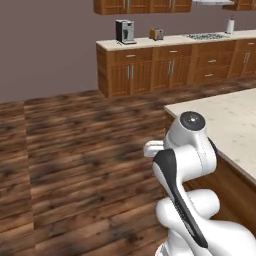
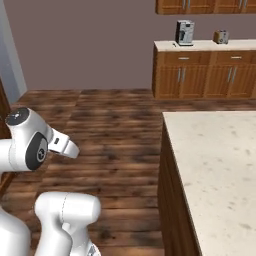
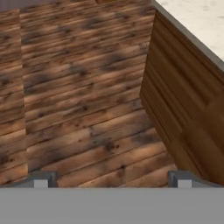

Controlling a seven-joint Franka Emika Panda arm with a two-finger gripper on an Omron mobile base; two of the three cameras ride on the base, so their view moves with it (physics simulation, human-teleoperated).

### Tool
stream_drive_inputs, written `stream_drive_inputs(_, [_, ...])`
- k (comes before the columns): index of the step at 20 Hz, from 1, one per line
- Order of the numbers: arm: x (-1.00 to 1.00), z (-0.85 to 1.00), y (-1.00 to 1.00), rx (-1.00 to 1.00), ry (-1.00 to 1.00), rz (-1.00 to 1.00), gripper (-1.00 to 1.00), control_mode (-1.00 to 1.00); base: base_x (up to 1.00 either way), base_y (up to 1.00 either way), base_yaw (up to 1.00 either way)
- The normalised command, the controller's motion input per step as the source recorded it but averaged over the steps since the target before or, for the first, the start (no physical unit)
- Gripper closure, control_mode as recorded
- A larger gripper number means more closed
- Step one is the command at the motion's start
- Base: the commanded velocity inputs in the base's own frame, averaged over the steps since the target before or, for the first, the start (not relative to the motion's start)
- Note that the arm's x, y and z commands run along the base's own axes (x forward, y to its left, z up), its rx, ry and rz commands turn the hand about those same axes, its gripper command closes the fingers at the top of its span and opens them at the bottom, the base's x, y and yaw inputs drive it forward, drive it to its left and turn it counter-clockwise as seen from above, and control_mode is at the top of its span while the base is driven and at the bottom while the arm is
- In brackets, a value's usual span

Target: Take the fork and place it on the left side of the plate. Then take the spoon and place it on the right side of the plate. Make sure they're directly next to the plate.

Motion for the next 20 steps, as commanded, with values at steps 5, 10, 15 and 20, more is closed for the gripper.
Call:
stream_drive_inputs(5, [0.00, 0.00, 0.00, 0.00, 0.00, 0.00, -1.00, 1.00, 1.00, 0.16, -0.12])
stream_drive_inputs(10, [0.00, 0.00, 0.00, 0.00, 0.00, 0.00, -1.00, 1.00, 1.00, 0.19, -0.12])
stream_drive_inputs(15, [0.00, 0.00, 0.00, 0.00, 0.00, 0.00, -1.00, 1.00, 1.00, 0.25, -0.12])
stream_drive_inputs(20, [0.00, 0.00, 0.00, 0.00, 0.00, 0.00, -1.00, 1.00, 1.00, 0.26, -0.12])
